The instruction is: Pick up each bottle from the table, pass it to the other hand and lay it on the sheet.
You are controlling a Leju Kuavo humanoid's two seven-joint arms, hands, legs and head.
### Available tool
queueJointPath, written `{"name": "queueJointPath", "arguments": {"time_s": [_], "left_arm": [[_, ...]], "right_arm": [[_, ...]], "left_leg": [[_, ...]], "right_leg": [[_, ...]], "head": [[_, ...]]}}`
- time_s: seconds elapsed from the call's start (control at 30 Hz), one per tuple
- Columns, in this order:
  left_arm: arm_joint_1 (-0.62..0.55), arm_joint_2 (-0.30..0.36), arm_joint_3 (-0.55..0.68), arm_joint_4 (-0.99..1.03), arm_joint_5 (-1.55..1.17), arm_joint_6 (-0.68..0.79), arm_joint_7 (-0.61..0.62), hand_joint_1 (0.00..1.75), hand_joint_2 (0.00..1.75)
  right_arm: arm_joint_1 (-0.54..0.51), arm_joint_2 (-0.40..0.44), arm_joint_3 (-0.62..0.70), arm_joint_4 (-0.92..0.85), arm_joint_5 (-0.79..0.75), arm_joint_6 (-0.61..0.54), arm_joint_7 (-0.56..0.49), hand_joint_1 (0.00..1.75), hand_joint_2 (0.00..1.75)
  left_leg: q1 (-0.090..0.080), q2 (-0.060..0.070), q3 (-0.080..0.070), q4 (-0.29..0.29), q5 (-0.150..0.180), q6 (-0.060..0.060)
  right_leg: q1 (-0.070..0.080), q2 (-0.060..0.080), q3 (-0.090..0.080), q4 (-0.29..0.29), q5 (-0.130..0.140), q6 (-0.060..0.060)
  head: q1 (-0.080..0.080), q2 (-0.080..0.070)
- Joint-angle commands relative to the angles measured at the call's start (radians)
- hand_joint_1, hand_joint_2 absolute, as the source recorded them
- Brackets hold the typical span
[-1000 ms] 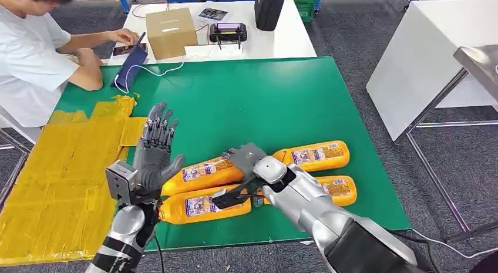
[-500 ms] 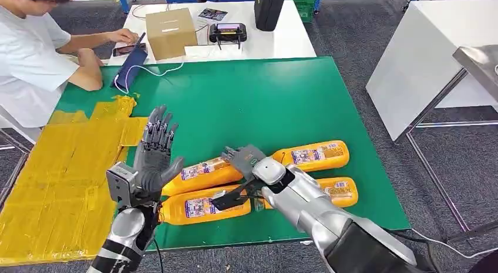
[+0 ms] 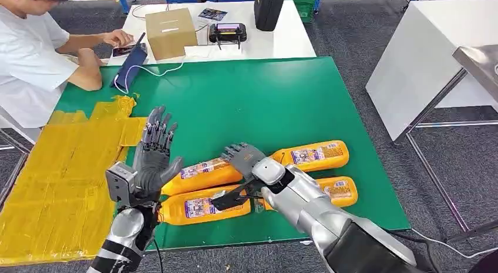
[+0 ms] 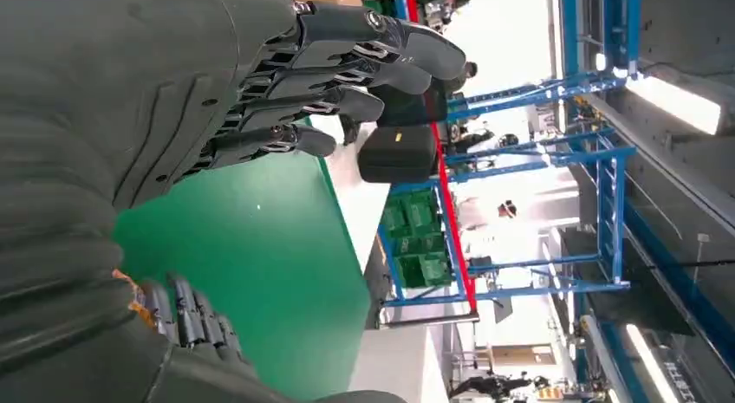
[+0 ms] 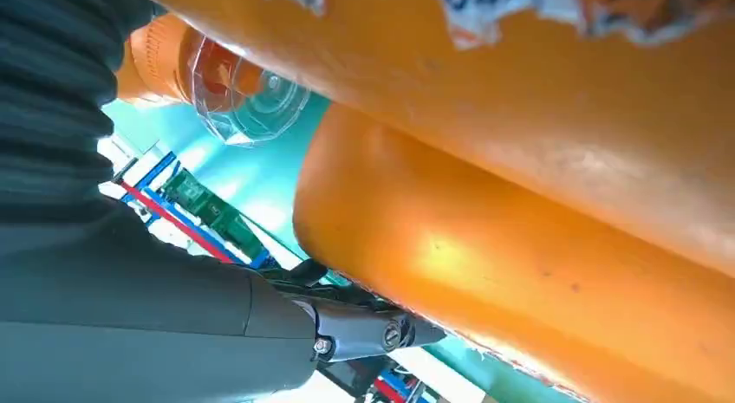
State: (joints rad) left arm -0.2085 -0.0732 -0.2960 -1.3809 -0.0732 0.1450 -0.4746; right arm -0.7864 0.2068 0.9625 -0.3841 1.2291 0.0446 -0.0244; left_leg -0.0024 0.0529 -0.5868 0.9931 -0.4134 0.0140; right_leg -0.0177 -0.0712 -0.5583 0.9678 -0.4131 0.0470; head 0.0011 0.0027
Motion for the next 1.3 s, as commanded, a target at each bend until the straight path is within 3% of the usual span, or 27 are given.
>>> {"name": "queueJointPath", "arguments": {"time_s": [0.03, 0.3, 0.43, 0.8, 1.3], "left_arm": [[-0.014, 0.003, 0.019, 0.032, 0.000, -0.004, 0.007, 0.00, 1.75], [0.032, 0.010, 0.053, -0.018, -0.006, 0.006, 0.018, 0.00, 1.75], [0.064, 0.006, 0.078, -0.066, -0.031, -0.003, 0.036, 0.00, 1.75], [0.090, -0.008, 0.106, -0.097, -0.055, -0.015, 0.047, 0.00, 1.75], [0.078, -0.009, 0.103, -0.086, -0.056, -0.030, 0.045, 0.00, 1.75]], "right_arm": [[0.037, -0.013, 0.059, 0.048, 0.009, 0.023, 0.007, 0.00, 1.75], [0.007, 0.001, 0.080, -0.042, 0.041, -0.074, 0.047, 0.00, 1.75], [0.016, -0.008, 0.061, -0.160, 0.079, -0.174, 0.149, 0.00, 1.75], [0.046, -0.016, 0.018, -0.232, 0.132, -0.198, 0.199, 0.00, 1.75], [0.072, 0.000, -0.084, -0.248, 0.044, -0.209, 0.098, 0.00, 1.75]], "left_leg": [[0.002, -0.006, 0.000, -0.001, 0.001, -0.001], [0.003, -0.004, -0.001, -0.001, 0.000, -0.002], [0.002, -0.001, -0.001, 0.000, 0.000, -0.001], [0.002, -0.004, -0.008, 0.000, 0.000, -0.002], [0.002, -0.006, -0.014, 0.001, 0.000, -0.002]], "right_leg": [[0.001, 0.003, 0.001, -0.002, 0.000, -0.002], [0.002, 0.007, 0.000, -0.001, 0.000, -0.003], [0.002, 0.007, -0.001, 0.000, 0.000, -0.002], [0.001, 0.004, -0.006, 0.000, -0.001, -0.001], [0.001, 0.004, -0.011, 0.000, -0.001, -0.001]], "head": [[0.000, 0.000], [0.000, 0.000], [0.000, 0.000], [0.000, 0.000], [0.000, 0.000]]}}
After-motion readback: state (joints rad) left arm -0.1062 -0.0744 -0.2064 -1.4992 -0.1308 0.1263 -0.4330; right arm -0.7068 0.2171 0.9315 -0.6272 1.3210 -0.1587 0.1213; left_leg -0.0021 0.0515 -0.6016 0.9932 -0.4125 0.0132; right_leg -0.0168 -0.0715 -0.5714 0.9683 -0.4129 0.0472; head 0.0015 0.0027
